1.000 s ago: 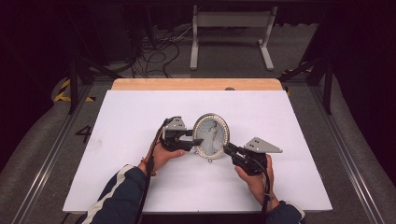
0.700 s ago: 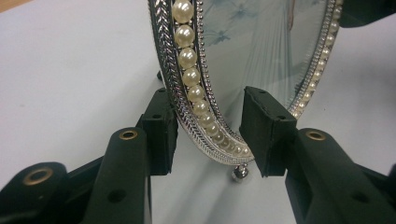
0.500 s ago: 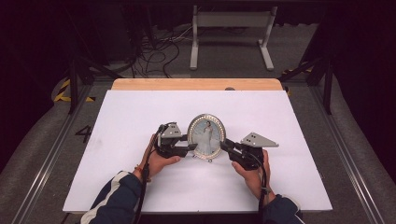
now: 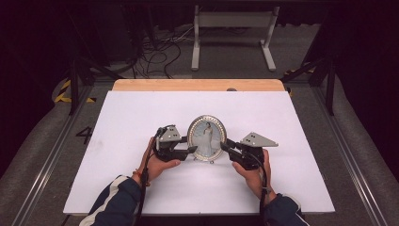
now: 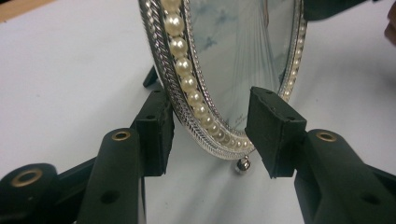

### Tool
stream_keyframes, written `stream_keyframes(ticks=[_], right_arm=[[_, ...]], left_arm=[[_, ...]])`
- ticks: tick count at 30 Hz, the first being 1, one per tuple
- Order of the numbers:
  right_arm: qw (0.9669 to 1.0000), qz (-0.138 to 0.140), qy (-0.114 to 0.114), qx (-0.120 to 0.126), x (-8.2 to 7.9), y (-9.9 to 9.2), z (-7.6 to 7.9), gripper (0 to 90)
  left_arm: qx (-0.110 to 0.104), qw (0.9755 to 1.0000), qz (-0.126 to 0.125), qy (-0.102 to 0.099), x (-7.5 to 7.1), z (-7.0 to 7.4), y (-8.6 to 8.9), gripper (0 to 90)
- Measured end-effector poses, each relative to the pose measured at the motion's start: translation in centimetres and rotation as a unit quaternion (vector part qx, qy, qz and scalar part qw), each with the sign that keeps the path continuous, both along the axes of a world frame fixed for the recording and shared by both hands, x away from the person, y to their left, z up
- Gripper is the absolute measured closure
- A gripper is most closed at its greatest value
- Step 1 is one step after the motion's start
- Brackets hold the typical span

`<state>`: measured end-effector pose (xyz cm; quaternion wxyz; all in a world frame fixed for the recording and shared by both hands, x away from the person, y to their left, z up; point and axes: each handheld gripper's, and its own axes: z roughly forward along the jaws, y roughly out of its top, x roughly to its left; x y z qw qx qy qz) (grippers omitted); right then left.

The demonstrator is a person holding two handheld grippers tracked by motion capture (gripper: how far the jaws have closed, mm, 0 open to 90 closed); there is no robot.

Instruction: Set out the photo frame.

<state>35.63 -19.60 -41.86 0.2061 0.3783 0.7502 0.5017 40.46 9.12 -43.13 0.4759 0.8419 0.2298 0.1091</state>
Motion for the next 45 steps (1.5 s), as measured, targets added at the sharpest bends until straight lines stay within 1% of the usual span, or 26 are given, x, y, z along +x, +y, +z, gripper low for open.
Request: stream_keyframes(ticks=[1,2,3,4,5,6,7,9,12,15,17,19,23,27,30,32,38,41,45], right_arm=[[1.0000,-0.002,0.000,0.000,-0.1,0.0,-0.1,75.1],[1.0000,-0.008,0.000,-0.001,-0.2,0.1,-0.3,75.1],[0.9999,-0.012,-0.001,-0.003,-0.3,0.1,-0.4,75.0],[0.9999,-0.015,-0.003,-0.001,-0.4,0.1,-0.5,75.0],[0.9999,-0.015,-0.003,-0.001,-0.4,0.1,-0.5,75.0],[0.9999,-0.016,-0.003,0.000,-0.3,0.1,-0.5,75.0],[0.9999,-0.016,-0.002,0.002,-0.3,0.1,-0.5,75.1],[0.9999,-0.015,-0.001,0.003,-0.2,0.1,-0.6,75.0],[0.9999,-0.015,0.000,0.003,-0.1,0.0,-0.6,74.8],[0.9999,-0.011,-0.001,0.001,0.0,0.1,-0.6,74.6],[1.0000,-0.009,-0.003,-0.001,0.1,0.1,-0.6,73.9],[1.0000,-0.007,-0.003,-0.005,0.2,0.2,-0.5,73.7],[1.0000,-0.005,-0.005,-0.006,0.4,0.3,-0.5,73.5],[1.0000,-0.001,-0.004,-0.007,0.4,0.3,-0.5,73.5],[0.9999,0.000,-0.007,-0.010,0.4,0.4,-0.4,73.4],[0.9999,0.001,-0.008,-0.011,0.4,0.5,-0.4,73.5],[0.9999,0.002,-0.009,-0.013,0.4,0.5,-0.4,73.4],[0.9998,0.003,-0.009,-0.019,0.4,0.5,-0.4,72.0],[0.9992,0.010,-0.007,-0.038,0.4,0.7,-0.4,71.1]], left_arm=[[0.000,1.0000,0.000,0.000,0.0,0.0,0.0,54.2],[-0.015,0.9999,0.001,-0.001,0.0,0.1,0.3,56.1],[-0.021,0.9998,-0.001,0.001,0.1,0.1,0.5,57.7],[-0.025,0.9997,0.003,0.004,0.1,0.1,0.6,61.4],[-0.025,0.9997,0.003,0.004,0.1,0.1,0.6,64.7],[-0.025,0.9997,0.002,0.004,0.2,0.1,0.7,64.7],[-0.024,0.9997,0.003,0.003,0.2,0.0,0.8,67.6],[-0.021,0.9998,0.005,0.002,0.1,0.1,0.7,70.1],[-0.015,0.9999,0.004,-0.004,-0.1,0.1,0.7,70.0],[-0.013,0.9999,0.005,-0.002,-0.3,0.1,0.7,69.7],[-0.012,0.9999,0.001,-0.004,-0.3,0.1,0.8,69.6],[-0.010,0.9999,0.005,-0.001,-0.6,0.1,0.8,69.3],[-0.002,1.0000,0.005,-0.005,-0.8,0.1,0.9,68.5],[0.000,1.0000,0.007,-0.005,-0.8,0.0,0.9,68.2],[0.009,0.9999,0.006,-0.006,-0.9,-0.1,0.8,68.0],[0.008,0.9999,0.007,-0.004,-0.9,-0.3,0.7,68.0],[0.009,0.9999,0.007,-0.006,-0.9,-0.3,0.7,68.0],[0.011,0.9999,0.007,-0.010,-0.9,-0.2,0.7,67.9],[0.012,0.9999,0.007,-0.009,-0.9,-0.2,0.7,67.6]])
